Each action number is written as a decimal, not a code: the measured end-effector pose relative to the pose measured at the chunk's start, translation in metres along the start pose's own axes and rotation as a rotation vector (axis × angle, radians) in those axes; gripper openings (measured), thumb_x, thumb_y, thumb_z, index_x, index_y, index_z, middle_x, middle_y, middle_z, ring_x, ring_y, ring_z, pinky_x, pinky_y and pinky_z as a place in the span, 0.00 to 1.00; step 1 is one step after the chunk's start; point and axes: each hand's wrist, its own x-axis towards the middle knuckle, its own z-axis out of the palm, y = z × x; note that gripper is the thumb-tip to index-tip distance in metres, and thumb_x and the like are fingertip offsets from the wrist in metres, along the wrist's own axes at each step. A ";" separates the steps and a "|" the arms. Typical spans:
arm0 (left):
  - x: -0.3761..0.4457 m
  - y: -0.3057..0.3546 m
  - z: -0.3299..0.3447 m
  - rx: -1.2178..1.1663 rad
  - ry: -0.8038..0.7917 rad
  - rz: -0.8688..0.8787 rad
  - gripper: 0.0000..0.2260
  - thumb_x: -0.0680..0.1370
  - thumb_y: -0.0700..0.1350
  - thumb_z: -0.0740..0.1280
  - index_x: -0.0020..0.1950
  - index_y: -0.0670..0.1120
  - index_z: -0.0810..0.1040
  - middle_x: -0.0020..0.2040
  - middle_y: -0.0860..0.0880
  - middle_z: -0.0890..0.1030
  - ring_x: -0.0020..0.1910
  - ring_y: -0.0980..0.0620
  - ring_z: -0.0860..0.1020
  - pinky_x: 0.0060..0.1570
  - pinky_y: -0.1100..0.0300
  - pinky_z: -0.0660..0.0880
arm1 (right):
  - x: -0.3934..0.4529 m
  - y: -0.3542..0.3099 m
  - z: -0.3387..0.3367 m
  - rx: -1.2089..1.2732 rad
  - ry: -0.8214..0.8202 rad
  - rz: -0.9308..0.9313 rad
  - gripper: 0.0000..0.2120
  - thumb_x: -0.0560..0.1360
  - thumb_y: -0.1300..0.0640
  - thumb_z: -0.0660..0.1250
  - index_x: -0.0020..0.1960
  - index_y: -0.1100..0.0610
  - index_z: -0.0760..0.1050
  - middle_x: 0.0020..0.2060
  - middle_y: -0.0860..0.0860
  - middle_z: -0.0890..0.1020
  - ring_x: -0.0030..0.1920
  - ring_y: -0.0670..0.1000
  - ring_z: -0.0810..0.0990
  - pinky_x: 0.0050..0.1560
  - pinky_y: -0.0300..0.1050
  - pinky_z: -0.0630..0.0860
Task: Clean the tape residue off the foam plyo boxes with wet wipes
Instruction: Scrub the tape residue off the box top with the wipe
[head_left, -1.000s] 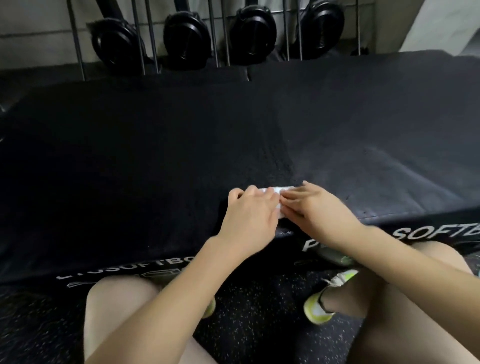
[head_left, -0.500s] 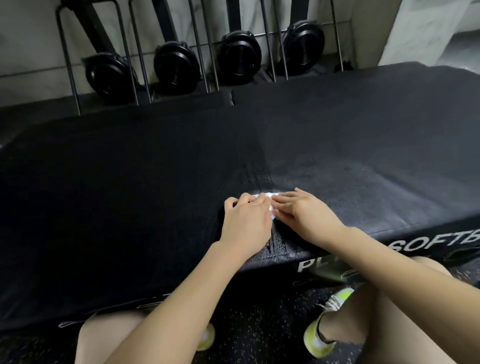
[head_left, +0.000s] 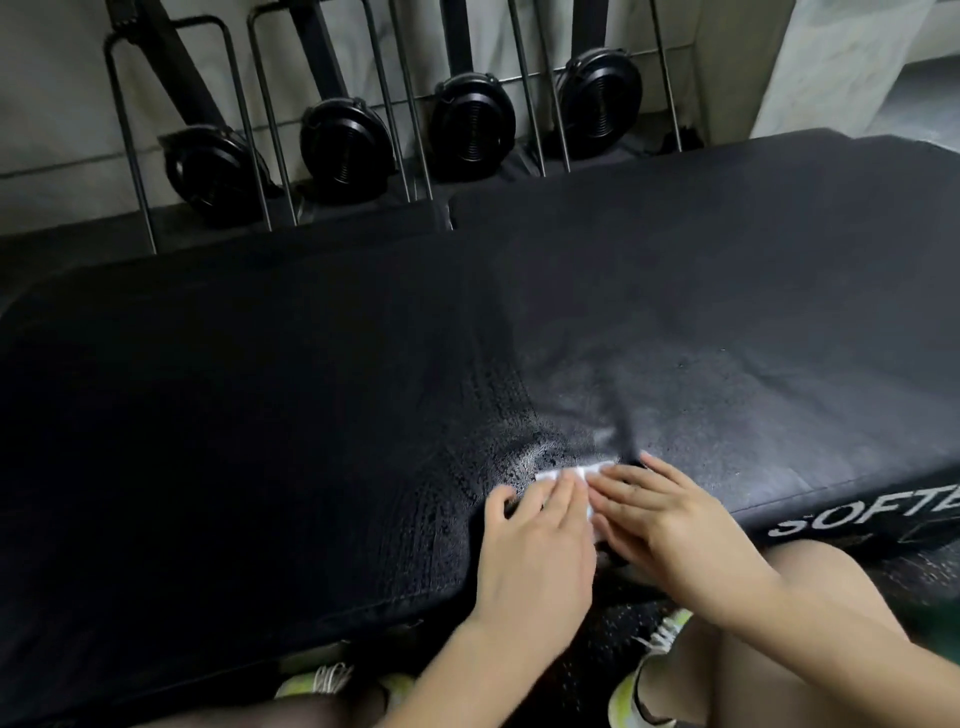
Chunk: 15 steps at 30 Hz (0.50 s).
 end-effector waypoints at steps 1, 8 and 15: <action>0.014 -0.005 -0.001 0.007 -0.008 -0.014 0.20 0.80 0.50 0.57 0.68 0.46 0.77 0.67 0.53 0.78 0.64 0.52 0.74 0.61 0.47 0.65 | 0.013 0.007 0.003 -0.015 0.005 0.009 0.16 0.81 0.48 0.61 0.62 0.51 0.83 0.62 0.43 0.83 0.63 0.47 0.80 0.69 0.54 0.71; 0.103 -0.045 0.000 0.023 -0.088 -0.137 0.15 0.81 0.48 0.56 0.62 0.50 0.79 0.61 0.55 0.80 0.60 0.50 0.74 0.64 0.45 0.62 | 0.105 0.054 0.019 -0.037 -0.177 0.035 0.17 0.80 0.48 0.61 0.58 0.53 0.84 0.58 0.46 0.85 0.62 0.49 0.81 0.68 0.57 0.71; 0.049 -0.011 -0.017 -0.075 -0.051 -0.063 0.12 0.78 0.49 0.57 0.54 0.51 0.79 0.52 0.56 0.80 0.51 0.52 0.75 0.55 0.51 0.68 | 0.049 0.029 -0.002 0.030 -0.107 -0.056 0.15 0.81 0.47 0.60 0.57 0.48 0.84 0.55 0.39 0.84 0.55 0.46 0.81 0.69 0.51 0.69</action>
